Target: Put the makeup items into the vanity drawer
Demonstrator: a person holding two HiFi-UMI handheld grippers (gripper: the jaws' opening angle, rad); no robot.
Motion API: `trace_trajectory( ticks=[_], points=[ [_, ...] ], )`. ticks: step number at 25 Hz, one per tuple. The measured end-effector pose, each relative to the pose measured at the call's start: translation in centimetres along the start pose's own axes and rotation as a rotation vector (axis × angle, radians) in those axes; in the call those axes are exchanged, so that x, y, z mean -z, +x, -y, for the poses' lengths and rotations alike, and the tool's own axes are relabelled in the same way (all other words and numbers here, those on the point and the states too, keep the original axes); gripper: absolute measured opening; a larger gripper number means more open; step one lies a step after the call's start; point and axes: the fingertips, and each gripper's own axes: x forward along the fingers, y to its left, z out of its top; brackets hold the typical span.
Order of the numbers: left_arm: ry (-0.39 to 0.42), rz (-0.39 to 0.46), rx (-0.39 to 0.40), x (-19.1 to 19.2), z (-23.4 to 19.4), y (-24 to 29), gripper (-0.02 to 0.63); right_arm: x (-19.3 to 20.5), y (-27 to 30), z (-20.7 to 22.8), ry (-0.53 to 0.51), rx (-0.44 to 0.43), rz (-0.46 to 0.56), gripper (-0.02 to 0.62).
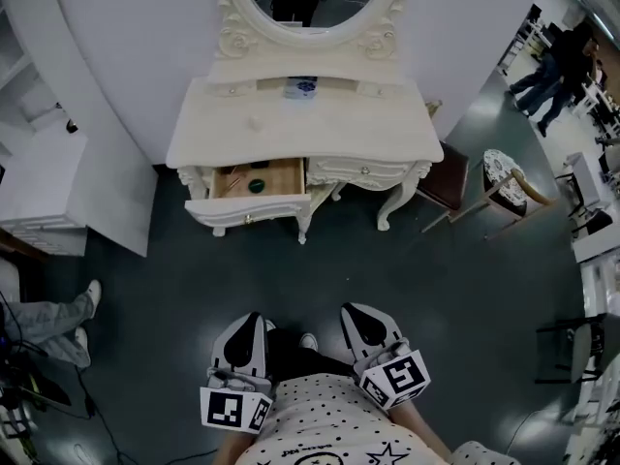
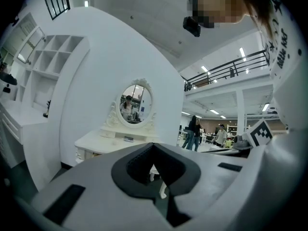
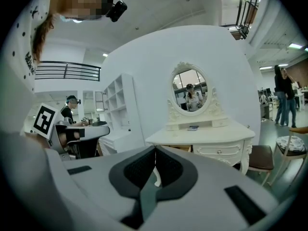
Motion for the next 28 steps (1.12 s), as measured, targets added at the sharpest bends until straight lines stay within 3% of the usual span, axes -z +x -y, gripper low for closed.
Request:
trace_trajectory(
  ticks=[10, 13, 21, 28],
  points=[
    [-0.003, -0.008, 0.221, -1.8, -1.2, 6.4, -0.002, -1.9, 2.1, 2.0, 0.009, 0.185, 0.010, 0.009],
    [0.004, -0.006, 0.253, -3.2, -2.9, 7.7, -0.002, -3.3, 4.2, 1.5, 0.019, 0.212, 0.030, 0.009],
    [0.013, 0.006, 0.200, -5.0, -9.7, 8.0, -0.002, -5.2, 9.8, -0.9, 0.017, 0.194, 0.054, 0.009],
    [0.015, -0.006, 0.086, -4.6, -14.5, 6.1, -0.002, -4.0, 13.0, -2.6, 0.021, 0.148, 0.014, 0.011]
  ],
)
